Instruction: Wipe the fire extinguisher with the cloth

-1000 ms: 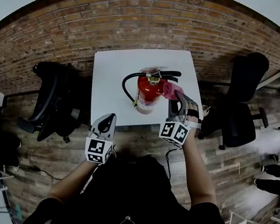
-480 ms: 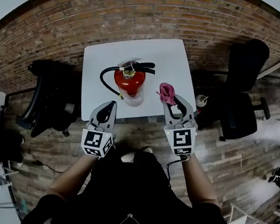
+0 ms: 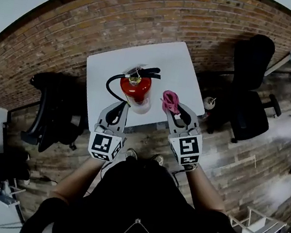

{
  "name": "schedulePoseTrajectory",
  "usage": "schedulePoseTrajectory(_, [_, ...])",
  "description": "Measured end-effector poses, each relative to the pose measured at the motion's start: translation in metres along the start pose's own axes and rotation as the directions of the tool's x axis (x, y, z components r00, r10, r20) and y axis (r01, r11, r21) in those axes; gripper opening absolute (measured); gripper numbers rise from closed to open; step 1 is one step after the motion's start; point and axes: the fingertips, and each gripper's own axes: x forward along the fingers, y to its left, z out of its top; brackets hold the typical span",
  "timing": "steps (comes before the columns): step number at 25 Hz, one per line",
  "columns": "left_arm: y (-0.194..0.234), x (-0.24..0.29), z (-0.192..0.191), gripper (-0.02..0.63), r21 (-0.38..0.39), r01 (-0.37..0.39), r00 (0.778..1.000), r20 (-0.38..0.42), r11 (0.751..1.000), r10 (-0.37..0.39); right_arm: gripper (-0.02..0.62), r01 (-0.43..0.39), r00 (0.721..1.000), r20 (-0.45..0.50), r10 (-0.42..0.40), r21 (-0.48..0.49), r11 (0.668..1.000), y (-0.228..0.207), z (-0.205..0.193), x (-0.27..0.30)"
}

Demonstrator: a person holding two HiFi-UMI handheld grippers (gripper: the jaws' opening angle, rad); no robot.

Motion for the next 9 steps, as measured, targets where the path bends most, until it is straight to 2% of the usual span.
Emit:
schedulePoseTrajectory(5, [0.006,-0.008,0.007,0.030,0.075,-0.004,0.999,0.045,0.997,0.001,0.106,0.018,1.000,-0.011,-0.018,-0.008,1.000,0.014,0.000,-0.003])
schedulePoseTrajectory(9, [0.010,-0.016,-0.001,0.030,0.047,0.005,0.999,0.036,0.999,-0.007,0.106,0.022,1.000,-0.014,-0.022,0.002,1.000,0.025,-0.003,-0.006])
